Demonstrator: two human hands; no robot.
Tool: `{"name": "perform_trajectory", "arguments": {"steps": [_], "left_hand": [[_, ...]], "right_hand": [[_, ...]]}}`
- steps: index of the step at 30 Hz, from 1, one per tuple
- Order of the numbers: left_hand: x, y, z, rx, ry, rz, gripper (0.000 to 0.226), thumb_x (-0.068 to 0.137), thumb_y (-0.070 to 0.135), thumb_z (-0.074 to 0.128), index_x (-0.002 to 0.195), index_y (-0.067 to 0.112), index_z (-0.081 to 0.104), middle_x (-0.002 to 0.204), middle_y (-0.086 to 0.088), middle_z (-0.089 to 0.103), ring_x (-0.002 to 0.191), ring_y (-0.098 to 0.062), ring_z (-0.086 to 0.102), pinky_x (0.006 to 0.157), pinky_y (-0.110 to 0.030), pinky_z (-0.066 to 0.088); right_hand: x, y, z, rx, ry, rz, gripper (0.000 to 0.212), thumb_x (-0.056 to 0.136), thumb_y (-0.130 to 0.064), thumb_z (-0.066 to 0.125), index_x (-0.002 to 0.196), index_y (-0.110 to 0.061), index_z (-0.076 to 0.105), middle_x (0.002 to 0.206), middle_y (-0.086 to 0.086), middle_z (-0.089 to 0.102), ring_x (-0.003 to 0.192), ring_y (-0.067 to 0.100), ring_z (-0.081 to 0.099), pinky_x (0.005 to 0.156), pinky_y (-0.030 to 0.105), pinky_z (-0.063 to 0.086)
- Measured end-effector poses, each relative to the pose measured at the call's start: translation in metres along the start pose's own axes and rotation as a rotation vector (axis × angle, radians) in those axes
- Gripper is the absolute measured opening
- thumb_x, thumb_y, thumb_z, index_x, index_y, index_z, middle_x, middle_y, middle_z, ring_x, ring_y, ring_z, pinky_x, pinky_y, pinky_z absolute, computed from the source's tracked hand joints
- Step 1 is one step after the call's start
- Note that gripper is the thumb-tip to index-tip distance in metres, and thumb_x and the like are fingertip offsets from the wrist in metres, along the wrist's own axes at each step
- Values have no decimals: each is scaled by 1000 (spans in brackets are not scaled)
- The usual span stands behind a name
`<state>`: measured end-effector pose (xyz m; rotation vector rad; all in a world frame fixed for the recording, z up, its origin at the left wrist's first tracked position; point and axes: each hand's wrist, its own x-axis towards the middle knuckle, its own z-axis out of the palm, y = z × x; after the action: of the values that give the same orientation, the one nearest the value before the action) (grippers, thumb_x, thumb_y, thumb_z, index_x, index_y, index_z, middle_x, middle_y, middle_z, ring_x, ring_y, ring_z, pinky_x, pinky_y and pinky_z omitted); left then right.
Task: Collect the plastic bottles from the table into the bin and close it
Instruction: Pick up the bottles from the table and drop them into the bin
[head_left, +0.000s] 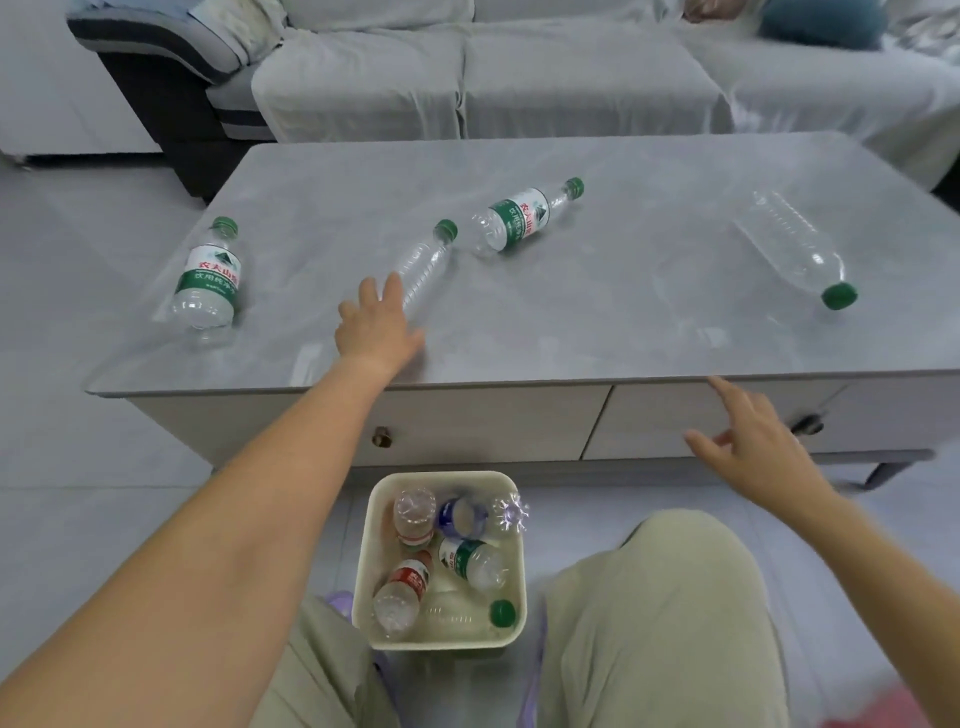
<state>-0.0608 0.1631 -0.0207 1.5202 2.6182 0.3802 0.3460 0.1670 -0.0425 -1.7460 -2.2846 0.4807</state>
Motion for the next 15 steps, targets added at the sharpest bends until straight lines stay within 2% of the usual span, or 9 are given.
{"name": "perform_trajectory", "arguments": {"steps": [3,6,9,12,14,15], "left_hand": [[0,-16,-11,-79,3,8,63,82,32,53,140,26,32,135,-15,40,110,-45,47,86,-45,44],[-19,-30,-33,-278,138,32,63,73,45,53,132,27,45,130,-12,51,113,-38,52,91,-44,45],[-68,-44,-53,-538,264,53,59,68,53,54,123,34,51,128,1,52,101,-24,56,83,-41,47],[-101,-65,-61,-719,325,37,53,61,60,57,112,52,50,126,9,51,95,-21,57,70,-30,51],[-110,-76,-62,-735,349,-12,52,61,61,60,112,55,50,125,8,52,99,-27,59,69,-22,52],[-114,-79,-62,-752,351,-60,53,61,61,60,112,55,50,123,8,53,100,-29,59,74,-26,54]], "right_hand": [[-1,12,-4,2,14,15,69,86,-36,61,145,-20,26,126,16,45,71,18,58,72,38,45],[8,27,-11,34,89,88,65,85,-35,62,141,-17,33,123,18,48,75,20,59,77,41,47],[29,42,-25,134,263,226,68,83,-36,64,139,-13,33,127,18,47,93,28,61,81,46,50],[67,52,-55,159,442,287,73,82,-41,65,140,-16,27,129,19,43,113,36,50,87,53,47],[96,58,-73,112,447,333,76,82,-42,66,141,-18,25,135,20,38,122,37,42,94,52,42],[111,64,-78,116,422,367,79,81,-43,66,142,-20,22,137,21,36,124,37,39,96,53,41]]}}
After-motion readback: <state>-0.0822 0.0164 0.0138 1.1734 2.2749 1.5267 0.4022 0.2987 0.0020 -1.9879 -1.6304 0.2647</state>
